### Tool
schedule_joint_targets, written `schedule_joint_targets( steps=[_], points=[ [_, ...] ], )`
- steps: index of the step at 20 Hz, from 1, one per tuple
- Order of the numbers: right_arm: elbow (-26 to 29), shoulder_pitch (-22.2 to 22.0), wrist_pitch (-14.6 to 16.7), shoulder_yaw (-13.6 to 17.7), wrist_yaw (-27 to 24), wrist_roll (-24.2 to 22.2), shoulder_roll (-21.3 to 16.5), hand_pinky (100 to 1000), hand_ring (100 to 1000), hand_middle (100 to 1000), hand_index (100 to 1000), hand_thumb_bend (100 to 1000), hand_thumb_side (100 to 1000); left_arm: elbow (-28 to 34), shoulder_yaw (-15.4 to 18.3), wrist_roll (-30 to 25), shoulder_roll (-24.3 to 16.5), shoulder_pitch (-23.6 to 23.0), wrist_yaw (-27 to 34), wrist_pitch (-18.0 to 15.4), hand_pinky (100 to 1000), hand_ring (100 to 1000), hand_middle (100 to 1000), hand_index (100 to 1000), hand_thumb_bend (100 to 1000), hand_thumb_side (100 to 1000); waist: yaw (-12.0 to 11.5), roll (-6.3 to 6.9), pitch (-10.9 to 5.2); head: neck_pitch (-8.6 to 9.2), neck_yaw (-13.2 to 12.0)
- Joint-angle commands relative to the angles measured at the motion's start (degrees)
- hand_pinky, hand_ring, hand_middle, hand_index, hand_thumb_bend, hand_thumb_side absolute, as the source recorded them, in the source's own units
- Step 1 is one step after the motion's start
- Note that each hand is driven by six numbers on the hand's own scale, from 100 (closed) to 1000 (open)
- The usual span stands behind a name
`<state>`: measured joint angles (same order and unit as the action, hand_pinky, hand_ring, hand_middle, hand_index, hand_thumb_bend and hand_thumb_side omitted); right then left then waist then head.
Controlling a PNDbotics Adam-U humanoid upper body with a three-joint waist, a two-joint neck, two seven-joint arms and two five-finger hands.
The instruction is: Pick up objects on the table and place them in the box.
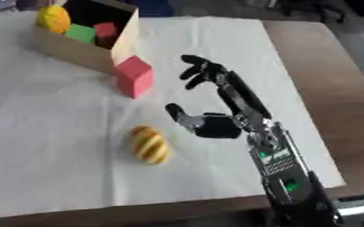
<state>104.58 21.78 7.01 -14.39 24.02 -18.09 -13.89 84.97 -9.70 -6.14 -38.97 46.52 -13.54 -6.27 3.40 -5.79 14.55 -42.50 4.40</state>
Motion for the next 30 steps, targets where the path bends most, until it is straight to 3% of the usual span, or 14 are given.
schedule_joint_targets(
  steps=[1, 5, 6, 7, 10, 21, 30],
  points=[
    [2.22, 1.9, 1.57, -2.26, -0.51, -6.14, -5.68, 845, 692, 734, 938, 372, 347, 6.71, 2.2, -0.49, -3.55, -3.02, 5.15, 2.73, 811, 643, 700, 840, 659, 491, -0.28, 0.16, -1.25, 0.93, 0.98],
    [2.41, 3.62, 2.86, -5.91, -0.38, -13.65, -11.03, 840, 707, 750, 944, 373, 354, 11.5, 4.29, -0.36, -4.07, -8.58, 8.62, 5.1, 812, 639, 694, 837, 645, 498, -0.99, -0.11, -1.2, 1.12, 1.75],
    [2.2, 4.03, 3.12, -6.82, -0.26, -15.24, -12.02, 839, 710, 750, 946, 419, 305, 12.39, 4.77, -0.21, -4.11, -9.77, 9.17, 5.61, 813, 638, 693, 837, 643, 501, -1.13, -0.15, -1.18, 1.17, 1.89],
    [1.89, 4.51, 3.35, -7.63, 0.01, -16.6, -12.81, 838, 712, 755, 947, 373, 354, 13.27, 5.22, -0.11, -4.09, -10.86, 9.65, 6.01, 813, 638, 693, 837, 641, 503, -1.26, -0.19, -1.16, 1.2, 2.03],
    [0.54, 6.14, 3.97, -9.08, 1.87, -18.97, -13.6, 834, 720, 763, 950, 379, 348, 15.05, 6.42, 0.19, -3.84, -13.41, 10.59, 6.87, 814, 637, 691, 836, 636, 507, -1.66, -0.2, -1.07, 1.27, 2.4],
    [-9.84, 13.5, 7.38, -12.02, 11.52, -18.34, -10.36, 827, 742, 781, 949, 398, 328, 17.93, 8.53, 0.91, -1.6, -17.08, 11.63, 8.02, 814, 635, 687, 834, 625, 507, -3.0, -0.11, -0.66, 1.75, 3.73],
    [-14.85, 15.65, 10.33, -12.52, 19.28, -17.95, -8.88, 813, 730, 777, 932, 378, 284, 19.05, 9.65, 1.26, -0.44, -19.2, 12.53, 8.09, 813, 634, 684, 833, 616, 503, -3.58, -0.01, -0.38, 2.08, 4.36]
  ],
)
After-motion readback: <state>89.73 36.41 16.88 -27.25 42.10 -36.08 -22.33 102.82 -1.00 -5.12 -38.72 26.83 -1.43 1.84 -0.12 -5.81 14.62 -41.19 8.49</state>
